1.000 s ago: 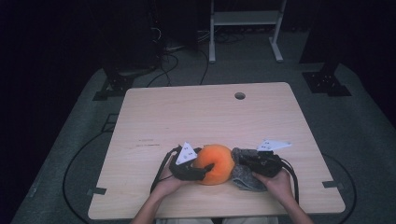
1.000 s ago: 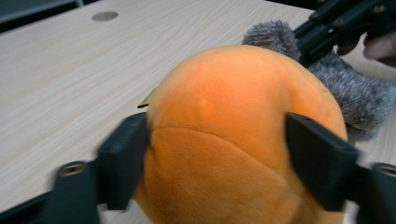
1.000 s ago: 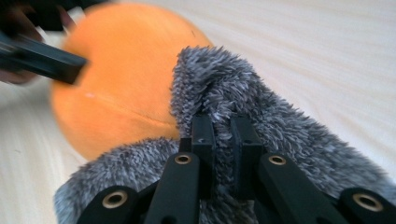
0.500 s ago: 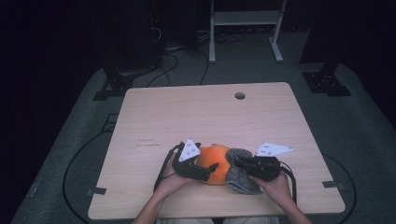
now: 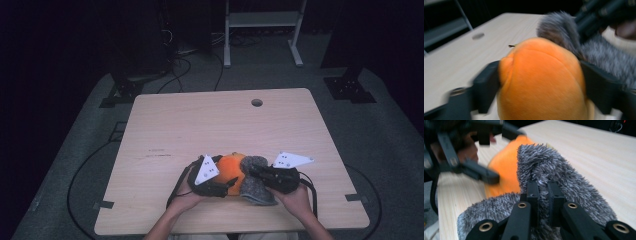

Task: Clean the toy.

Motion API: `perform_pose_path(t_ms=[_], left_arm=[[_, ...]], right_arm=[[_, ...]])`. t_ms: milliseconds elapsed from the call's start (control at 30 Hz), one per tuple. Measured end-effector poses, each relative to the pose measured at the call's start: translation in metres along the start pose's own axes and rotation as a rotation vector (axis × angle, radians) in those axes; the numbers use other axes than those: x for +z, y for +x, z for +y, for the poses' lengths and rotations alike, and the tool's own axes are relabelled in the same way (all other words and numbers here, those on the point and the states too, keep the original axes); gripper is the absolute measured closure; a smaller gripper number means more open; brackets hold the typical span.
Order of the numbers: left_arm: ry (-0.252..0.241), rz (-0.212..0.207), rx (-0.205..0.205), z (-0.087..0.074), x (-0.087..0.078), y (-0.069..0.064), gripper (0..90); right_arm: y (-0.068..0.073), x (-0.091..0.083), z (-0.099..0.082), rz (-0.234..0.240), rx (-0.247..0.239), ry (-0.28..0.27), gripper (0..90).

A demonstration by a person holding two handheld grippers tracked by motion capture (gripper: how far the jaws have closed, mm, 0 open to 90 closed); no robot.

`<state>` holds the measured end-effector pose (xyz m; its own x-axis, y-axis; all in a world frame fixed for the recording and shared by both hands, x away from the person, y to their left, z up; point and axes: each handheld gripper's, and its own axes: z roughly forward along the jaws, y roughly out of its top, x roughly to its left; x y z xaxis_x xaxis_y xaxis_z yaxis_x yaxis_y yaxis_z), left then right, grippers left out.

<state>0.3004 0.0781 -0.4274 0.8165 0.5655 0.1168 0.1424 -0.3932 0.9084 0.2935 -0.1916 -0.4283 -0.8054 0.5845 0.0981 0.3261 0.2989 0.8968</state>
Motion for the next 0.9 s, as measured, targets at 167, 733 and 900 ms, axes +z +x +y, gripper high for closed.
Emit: perform_pose_path(t_ms=[167,733,900], left_arm=[[0.037,-0.055,-0.069,-0.006,0.003,0.005,19.5],[0.027,-0.090,-0.054,-0.001,-0.007,0.016,14.9],[0.066,-0.100,-0.089,-0.011,-0.009,0.026,27.0]], right_arm=[[-0.002,0.001,-0.006,-0.005,0.005,0.030,81.7],[0.013,0.005,0.006,0.033,-0.058,-0.018,81.6],[-0.006,0.006,-0.006,-0.008,0.049,0.017,81.6]])
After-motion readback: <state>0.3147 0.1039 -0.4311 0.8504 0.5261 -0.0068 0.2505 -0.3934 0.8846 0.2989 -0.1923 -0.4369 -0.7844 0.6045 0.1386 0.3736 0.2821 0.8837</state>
